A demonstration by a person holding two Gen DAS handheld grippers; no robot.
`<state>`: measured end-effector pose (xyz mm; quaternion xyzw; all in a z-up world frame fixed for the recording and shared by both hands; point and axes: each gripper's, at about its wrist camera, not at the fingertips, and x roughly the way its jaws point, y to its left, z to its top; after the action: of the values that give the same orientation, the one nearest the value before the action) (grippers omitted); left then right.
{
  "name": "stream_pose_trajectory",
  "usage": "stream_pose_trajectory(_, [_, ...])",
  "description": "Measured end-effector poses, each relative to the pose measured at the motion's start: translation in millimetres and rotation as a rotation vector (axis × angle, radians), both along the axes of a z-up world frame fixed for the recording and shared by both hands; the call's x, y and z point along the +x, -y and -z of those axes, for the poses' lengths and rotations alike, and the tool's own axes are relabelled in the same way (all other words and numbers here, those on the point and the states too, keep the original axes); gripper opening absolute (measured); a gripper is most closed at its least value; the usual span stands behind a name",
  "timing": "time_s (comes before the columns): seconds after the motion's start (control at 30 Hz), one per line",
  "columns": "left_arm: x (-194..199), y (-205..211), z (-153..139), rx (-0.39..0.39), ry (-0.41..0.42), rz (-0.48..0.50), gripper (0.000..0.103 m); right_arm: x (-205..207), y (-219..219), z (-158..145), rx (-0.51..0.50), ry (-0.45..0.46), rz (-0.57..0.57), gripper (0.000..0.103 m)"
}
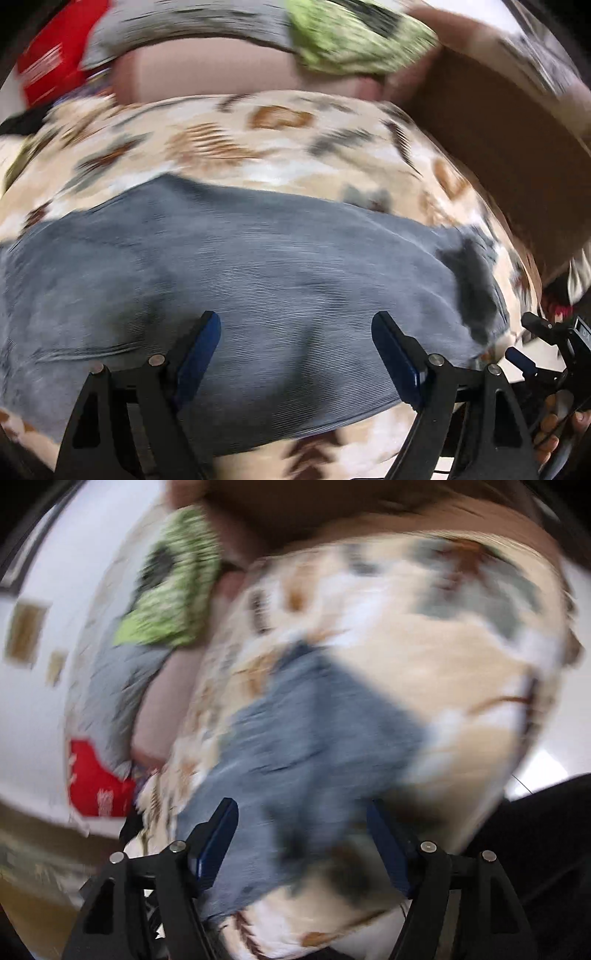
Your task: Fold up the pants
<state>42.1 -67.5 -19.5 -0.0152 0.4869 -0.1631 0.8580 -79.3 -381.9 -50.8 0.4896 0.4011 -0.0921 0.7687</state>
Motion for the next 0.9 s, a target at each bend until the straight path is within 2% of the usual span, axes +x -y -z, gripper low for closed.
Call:
stream_pose_trajectory(0.07, [-1, 21, 4, 0.031, -0.005, 0.046, 0.084, -2, 1, -6, -0.037, 0.008, -0.025, 0.076])
stream_pose_trajectory(0.17, [-5, 26, 14, 0.047, -0.023, 0.045, 0.084, 15, -16, -33, -0.181, 0.029, -0.140, 0.076])
stream_pose_trajectory(0.3, [-3, 8, 25, 0.051, -0.053, -0.015, 0.084, 74, -75, -62, -0.525, -0.055, -0.358, 0.076])
stream_pose_trajectory(0.37, [-3, -4, 27, 0.034, -0.069, -0.048, 0.084, 108, -107, -62, -0.763, -0.135, -0.441, 0.076])
stream_pose_trajectory(0.4, [-2, -7, 28, 0.025, -0.070, -0.055, 0.084, 116, -115, -57, -0.819, -0.169, -0.458, 0.076])
stream_pose_trajectory(0.43, [-1, -10, 28, 0.019, -0.071, -0.057, 0.084, 124, -116, -51, -0.845, -0.192, -0.459, 0.071])
stream_pose_trajectory(0.47, [-1, -12, 28, 0.013, -0.072, -0.056, 0.084, 129, -112, -45, -0.854, -0.220, -0.443, 0.056])
stream_pose_trajectory(0.5, [-1, -13, 28, 0.008, -0.071, -0.053, 0.084, 130, -102, -39, -0.825, -0.249, -0.420, 0.039])
stream_pose_trajectory(0.53, [-1, -14, 27, 0.008, -0.067, -0.048, 0.084, 125, -85, -32, -0.702, -0.248, -0.378, 0.015])
stream_pose_trajectory(0.6, [-1, -14, 27, 0.005, -0.059, -0.040, 0.084, 101, -51, -25, -0.503, -0.202, -0.237, 0.014])
stream_pose_trajectory(0.63, [-1, -14, 27, 0.002, -0.060, -0.039, 0.084, 75, -32, -22, -0.398, -0.136, -0.144, 0.014])
stream_pose_trajectory(0.67, [0, -14, 28, -0.002, -0.063, -0.038, 0.084, 59, -21, -16, -0.321, -0.100, -0.090, 0.014])
stream_pose_trajectory(0.73, [1, -11, 28, -0.009, -0.069, -0.025, 0.084, 24, 2, 7, -0.159, -0.088, 0.027, 0.019])
stream_pose_trajectory(0.77, [0, -9, 27, -0.010, -0.068, -0.015, 0.084, 10, 10, 14, -0.084, -0.034, 0.056, 0.019])
stream_pose_trajectory(0.83, [-1, -6, 25, -0.007, -0.064, -0.008, 0.084, -3, 18, 17, -0.023, -0.003, 0.093, 0.019])
stream_pose_trajectory(0.9, [-2, -4, 24, -0.009, -0.065, 0.000, 0.084, -4, 18, 10, -0.050, -0.024, 0.080, 0.037])
